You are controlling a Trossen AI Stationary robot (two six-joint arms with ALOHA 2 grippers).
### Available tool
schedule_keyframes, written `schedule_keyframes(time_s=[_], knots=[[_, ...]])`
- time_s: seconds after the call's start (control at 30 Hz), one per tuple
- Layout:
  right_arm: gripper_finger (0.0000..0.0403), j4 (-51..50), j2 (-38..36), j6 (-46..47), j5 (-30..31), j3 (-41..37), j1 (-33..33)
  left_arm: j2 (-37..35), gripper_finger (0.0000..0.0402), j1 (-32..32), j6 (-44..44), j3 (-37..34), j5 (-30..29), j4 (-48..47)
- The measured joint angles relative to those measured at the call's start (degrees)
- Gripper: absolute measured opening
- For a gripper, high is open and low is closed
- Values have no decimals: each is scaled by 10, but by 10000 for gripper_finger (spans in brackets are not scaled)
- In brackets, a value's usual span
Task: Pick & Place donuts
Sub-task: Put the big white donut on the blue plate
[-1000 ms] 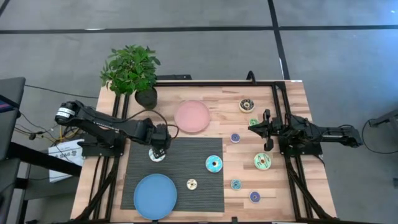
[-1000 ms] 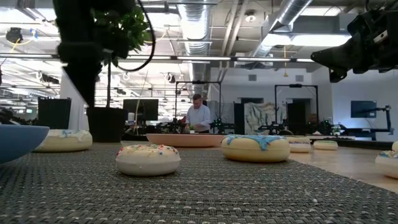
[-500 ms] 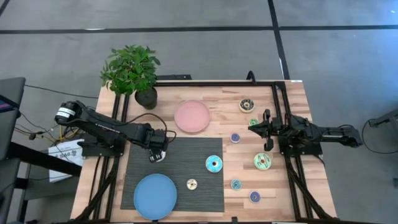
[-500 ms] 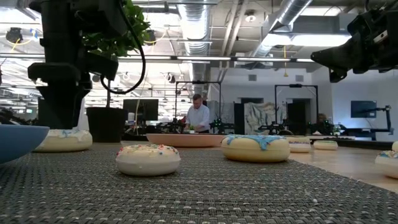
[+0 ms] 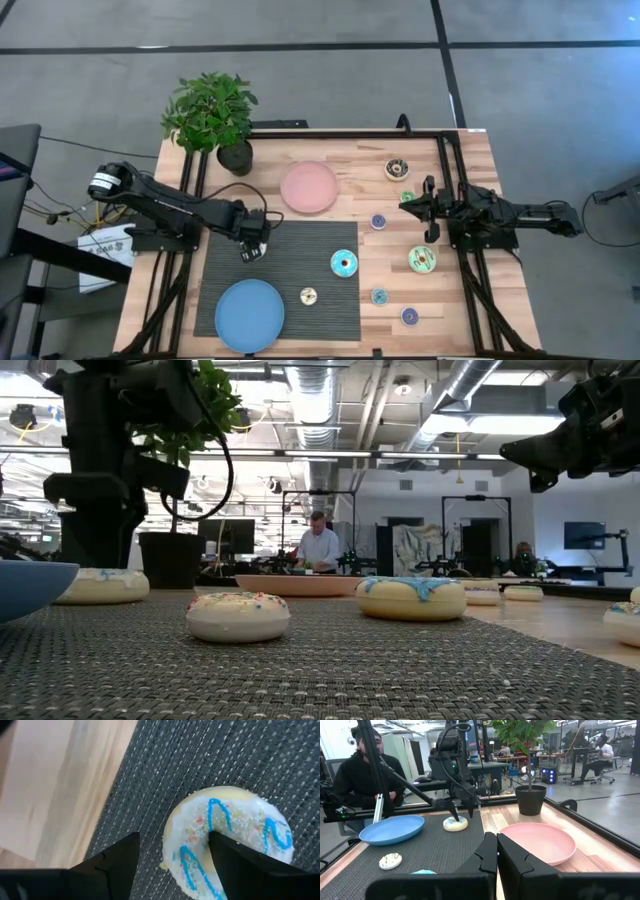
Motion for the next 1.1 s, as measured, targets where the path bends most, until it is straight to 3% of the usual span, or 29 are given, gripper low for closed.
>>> schedule_keyframes(time_s=[0.43, 1.1], knots=[[0, 0, 0, 0, 0, 0, 0, 0, 231, 0, 22, -6, 44, -4], [0, 0, 0, 0, 0, 0, 0, 1, 231, 0, 23, -6, 5, 2]])
